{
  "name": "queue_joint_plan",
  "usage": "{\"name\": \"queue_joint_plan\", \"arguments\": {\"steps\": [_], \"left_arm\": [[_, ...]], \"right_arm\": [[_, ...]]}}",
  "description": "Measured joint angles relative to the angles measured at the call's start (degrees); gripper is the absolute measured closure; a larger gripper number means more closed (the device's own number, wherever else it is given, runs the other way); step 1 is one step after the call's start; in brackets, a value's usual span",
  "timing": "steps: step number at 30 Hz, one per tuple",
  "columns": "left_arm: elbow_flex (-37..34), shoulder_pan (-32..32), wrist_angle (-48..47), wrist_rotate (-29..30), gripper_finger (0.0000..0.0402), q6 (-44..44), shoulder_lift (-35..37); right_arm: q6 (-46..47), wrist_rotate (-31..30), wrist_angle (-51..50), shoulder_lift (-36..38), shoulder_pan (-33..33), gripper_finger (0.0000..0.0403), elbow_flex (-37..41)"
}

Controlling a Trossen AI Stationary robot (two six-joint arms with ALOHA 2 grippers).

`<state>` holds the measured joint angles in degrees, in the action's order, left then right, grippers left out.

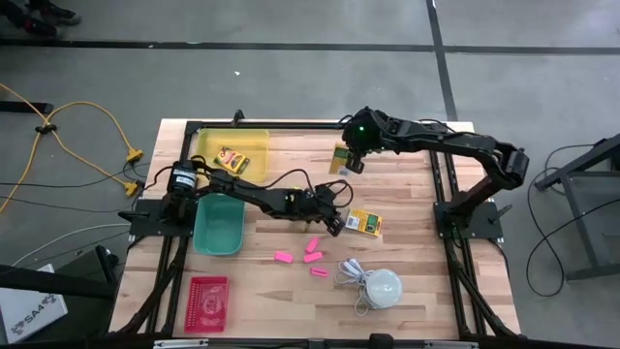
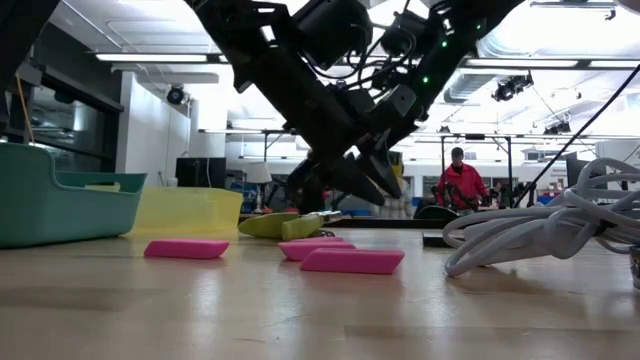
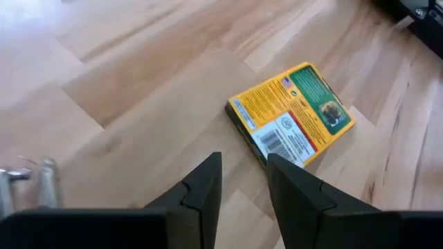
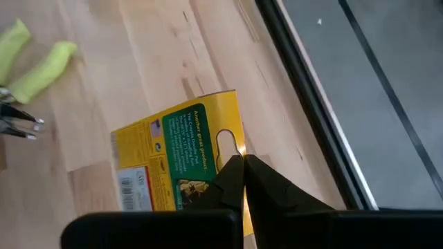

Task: Pick & Place School Supplies
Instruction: Put the top yellow crayon box into the yellow bin

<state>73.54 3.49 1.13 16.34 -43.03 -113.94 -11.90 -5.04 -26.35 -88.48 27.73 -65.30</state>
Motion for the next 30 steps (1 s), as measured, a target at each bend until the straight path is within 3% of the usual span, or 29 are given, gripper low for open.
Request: {"name": "queue_joint_plan", "arguments": {"steps": [12,30], "left_arm": [[0.0,-2.7,-2.3,0.2,0.029,6.4,3.6],[0.0,-7.2,-2.3,0.0,0.029,25.9,10.0]], "right_arm": [[-0.4,-4.1,-2.6,5.9,-0.9,0.0401,0.0],[4.3,-13.3,-13.8,16.3,-8.2,0.0401,0.0]]}}
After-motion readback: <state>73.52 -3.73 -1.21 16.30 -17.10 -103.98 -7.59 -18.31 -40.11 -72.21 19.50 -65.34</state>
